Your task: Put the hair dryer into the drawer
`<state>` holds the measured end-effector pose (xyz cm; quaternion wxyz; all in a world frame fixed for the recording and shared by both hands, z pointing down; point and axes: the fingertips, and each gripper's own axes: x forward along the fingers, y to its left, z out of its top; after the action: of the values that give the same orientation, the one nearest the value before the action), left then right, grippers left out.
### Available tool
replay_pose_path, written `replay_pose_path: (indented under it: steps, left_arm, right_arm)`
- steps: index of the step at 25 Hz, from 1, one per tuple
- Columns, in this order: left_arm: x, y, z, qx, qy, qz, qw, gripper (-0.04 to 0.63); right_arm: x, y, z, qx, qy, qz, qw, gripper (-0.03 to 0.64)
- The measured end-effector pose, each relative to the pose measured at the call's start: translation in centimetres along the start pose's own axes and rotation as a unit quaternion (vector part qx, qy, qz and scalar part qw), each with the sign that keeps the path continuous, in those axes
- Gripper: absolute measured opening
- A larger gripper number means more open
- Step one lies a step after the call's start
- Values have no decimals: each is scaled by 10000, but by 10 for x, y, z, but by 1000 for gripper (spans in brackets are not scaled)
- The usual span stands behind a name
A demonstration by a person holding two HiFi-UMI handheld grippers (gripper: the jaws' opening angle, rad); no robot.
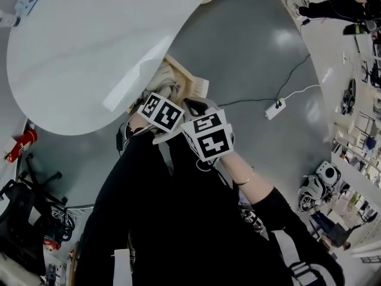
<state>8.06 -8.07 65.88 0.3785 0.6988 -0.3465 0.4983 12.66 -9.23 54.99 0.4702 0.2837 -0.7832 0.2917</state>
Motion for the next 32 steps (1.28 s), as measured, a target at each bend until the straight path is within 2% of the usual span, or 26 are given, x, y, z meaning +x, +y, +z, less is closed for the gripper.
replay_pose_path:
  steps: [6, 18, 32]
  left_arm:
    - [6, 1, -4, 67, 238, 166, 9996, 167]
    - [14, 1, -2, 315, 378, 402, 9980, 167]
    - [16, 3, -9, 109, 685, 506, 9963, 206]
  right_arm:
    - [-3, -4, -5, 165, 16, -91, 9998, 2]
    - [-5, -15, -13, 272, 76, -205, 9994, 2]
    - [-5, -18, -15, 206, 61, -260, 9994, 2]
